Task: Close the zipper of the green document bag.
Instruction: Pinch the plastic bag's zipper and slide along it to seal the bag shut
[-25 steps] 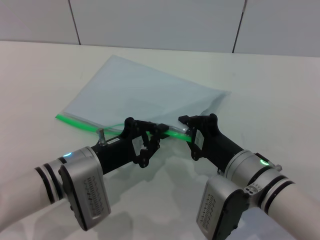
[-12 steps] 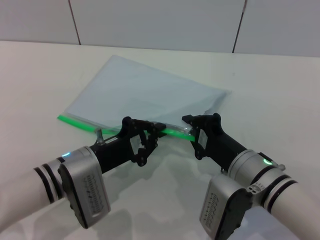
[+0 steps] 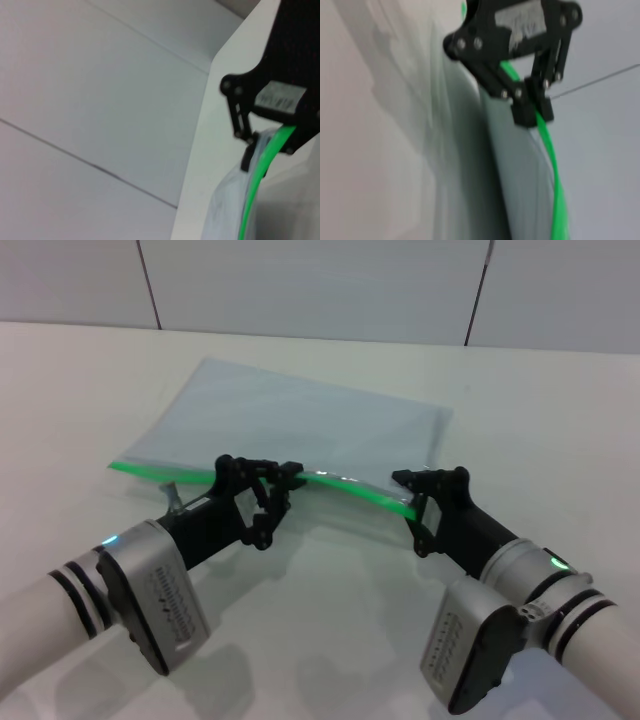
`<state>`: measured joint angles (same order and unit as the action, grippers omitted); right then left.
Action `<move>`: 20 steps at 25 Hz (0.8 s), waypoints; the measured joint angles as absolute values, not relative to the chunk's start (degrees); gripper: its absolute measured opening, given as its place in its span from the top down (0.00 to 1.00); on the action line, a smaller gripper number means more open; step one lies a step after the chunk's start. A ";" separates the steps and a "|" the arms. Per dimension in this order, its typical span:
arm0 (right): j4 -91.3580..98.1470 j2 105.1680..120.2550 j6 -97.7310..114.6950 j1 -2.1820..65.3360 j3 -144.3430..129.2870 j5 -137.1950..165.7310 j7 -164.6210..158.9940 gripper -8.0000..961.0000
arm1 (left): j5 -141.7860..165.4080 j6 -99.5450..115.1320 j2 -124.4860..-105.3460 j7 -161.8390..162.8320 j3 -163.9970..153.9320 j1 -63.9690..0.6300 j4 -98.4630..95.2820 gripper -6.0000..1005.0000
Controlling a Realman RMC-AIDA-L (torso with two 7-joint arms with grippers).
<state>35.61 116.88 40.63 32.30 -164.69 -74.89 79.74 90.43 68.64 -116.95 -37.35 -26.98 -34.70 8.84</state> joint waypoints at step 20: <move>27.18 116.89 48.28 29.35 -164.23 -84.19 72.66 0.95 | 78.22 74.47 -116.50 -37.34 -26.89 -30.68 7.51 0.92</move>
